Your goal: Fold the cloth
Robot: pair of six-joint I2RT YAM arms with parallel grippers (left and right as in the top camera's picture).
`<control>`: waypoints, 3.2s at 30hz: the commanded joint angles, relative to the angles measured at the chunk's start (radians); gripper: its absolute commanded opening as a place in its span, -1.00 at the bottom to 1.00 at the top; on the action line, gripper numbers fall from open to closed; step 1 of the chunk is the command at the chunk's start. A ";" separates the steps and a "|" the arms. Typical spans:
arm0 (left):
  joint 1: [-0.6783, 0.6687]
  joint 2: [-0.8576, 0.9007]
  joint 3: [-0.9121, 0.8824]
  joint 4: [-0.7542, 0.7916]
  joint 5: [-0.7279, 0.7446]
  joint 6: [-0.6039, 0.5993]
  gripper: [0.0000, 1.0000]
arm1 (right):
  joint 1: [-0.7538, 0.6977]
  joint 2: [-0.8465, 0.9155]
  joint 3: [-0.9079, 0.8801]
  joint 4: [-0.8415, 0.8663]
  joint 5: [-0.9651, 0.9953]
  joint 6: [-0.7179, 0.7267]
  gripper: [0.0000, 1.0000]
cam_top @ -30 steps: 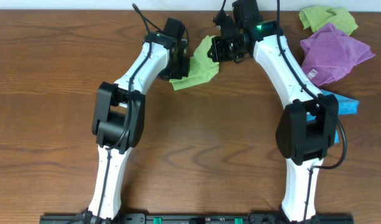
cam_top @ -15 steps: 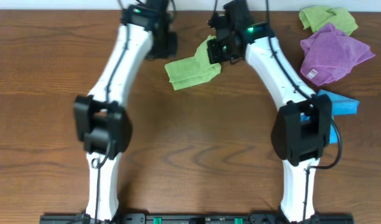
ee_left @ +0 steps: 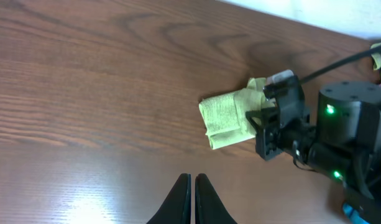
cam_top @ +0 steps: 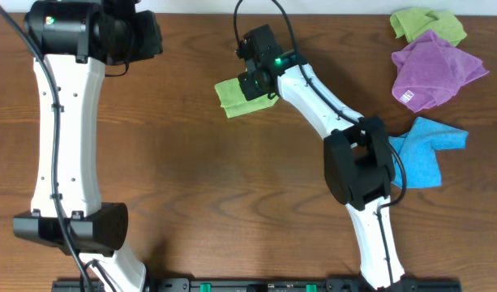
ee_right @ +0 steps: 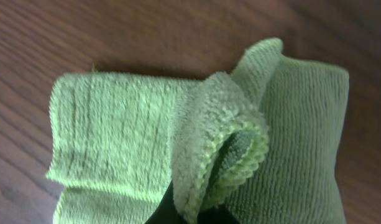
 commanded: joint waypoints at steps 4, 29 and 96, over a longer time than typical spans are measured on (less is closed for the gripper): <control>0.007 -0.008 0.006 -0.021 0.010 0.034 -0.88 | 0.053 0.004 0.002 0.049 -0.049 -0.005 -0.60; 0.066 0.024 -0.687 0.594 0.376 -0.061 0.29 | -0.123 -0.281 0.022 -0.124 -0.014 -0.109 0.98; -0.079 0.434 -1.027 1.567 0.594 -0.761 0.96 | -0.193 0.009 0.020 -0.041 -0.158 -0.075 -0.97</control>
